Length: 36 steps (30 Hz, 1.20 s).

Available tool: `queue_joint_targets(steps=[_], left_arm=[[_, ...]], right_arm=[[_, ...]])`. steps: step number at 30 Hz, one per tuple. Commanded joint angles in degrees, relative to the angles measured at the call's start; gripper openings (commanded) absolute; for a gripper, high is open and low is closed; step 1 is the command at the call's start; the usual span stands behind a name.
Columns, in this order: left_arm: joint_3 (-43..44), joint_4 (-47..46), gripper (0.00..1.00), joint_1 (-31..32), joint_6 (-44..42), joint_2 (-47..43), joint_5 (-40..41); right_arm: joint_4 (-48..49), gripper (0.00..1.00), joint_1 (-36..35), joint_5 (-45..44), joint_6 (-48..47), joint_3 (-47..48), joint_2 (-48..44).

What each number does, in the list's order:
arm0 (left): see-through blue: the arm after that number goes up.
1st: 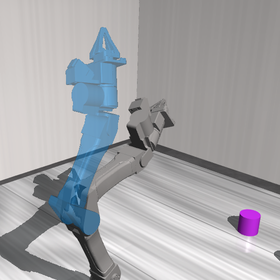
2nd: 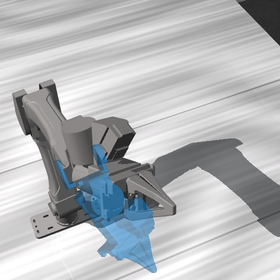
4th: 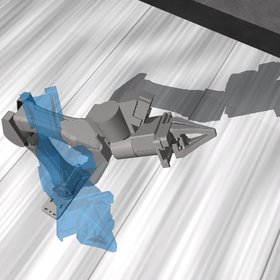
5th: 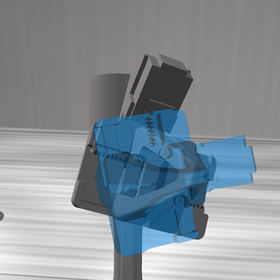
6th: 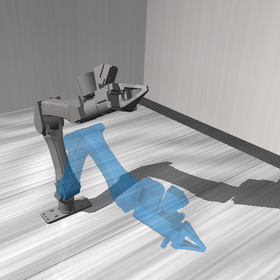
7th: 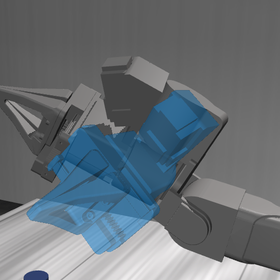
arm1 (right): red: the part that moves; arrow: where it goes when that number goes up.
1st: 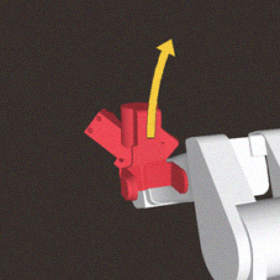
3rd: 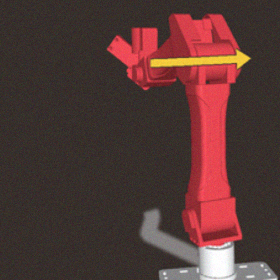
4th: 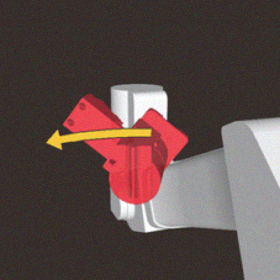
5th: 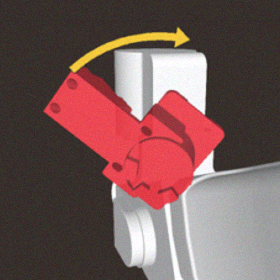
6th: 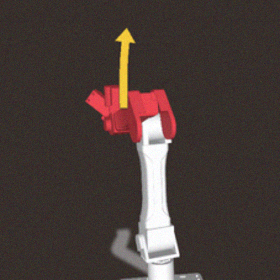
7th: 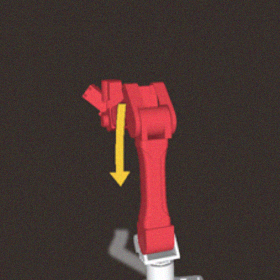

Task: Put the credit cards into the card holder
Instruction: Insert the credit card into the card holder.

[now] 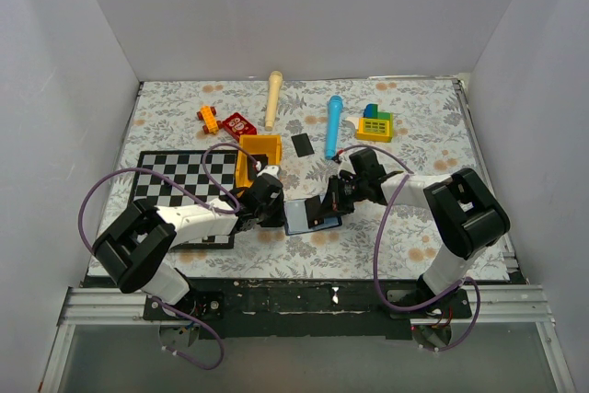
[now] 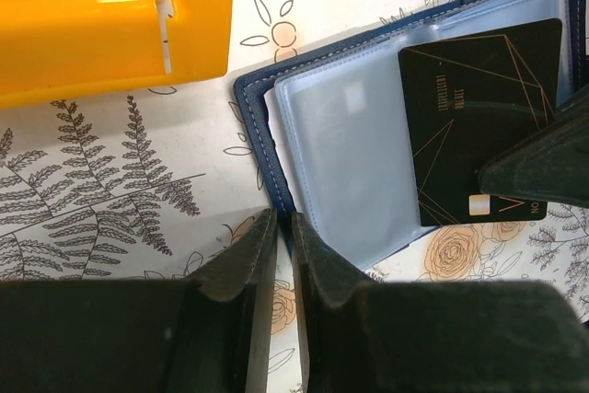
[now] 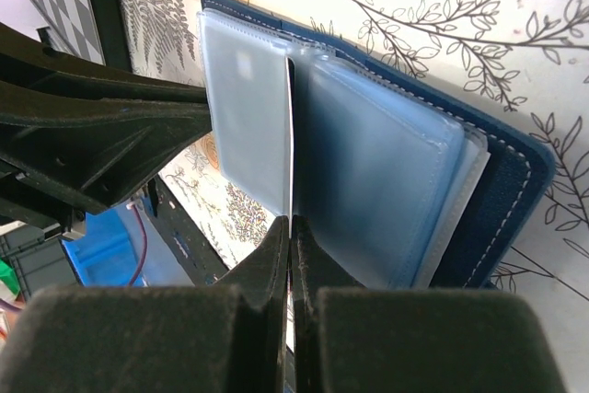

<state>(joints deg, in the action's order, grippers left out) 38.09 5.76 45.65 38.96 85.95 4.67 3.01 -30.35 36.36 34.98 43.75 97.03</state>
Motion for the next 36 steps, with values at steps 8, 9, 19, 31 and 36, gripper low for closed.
queue_joint_targets(steps=[8, 9, 19, 31, 36], left_arm=[[1.8, -0.4, 0.11, 0.1, -0.9, 0.9, -0.9], [1.7, -0.3, 0.11, 0.1, -0.9, 1.0, -1.0], [1.8, -0.5, 0.11, 0.0, -0.9, 1.2, -1.2], [2.0, -0.6, 0.09, 0.1, -0.9, 1.3, -1.4], [2.0, -0.6, 0.09, 0.0, -0.9, 1.3, -1.5]], right_arm=[[3.7, 0.01, 0.0, 2.2, 1.8, -1.7, 1.7], [3.9, 0.01, 0.0, 2.2, 1.9, -1.6, 2.0], [4.8, 0.01, -0.2, 0.5, 2.5, -0.3, 2.7], [9.0, 0.01, -3.8, -0.9, 6.1, -0.3, 5.0], [9.4, 0.01, -5.3, -1.2, 6.6, 0.6, 5.9]])
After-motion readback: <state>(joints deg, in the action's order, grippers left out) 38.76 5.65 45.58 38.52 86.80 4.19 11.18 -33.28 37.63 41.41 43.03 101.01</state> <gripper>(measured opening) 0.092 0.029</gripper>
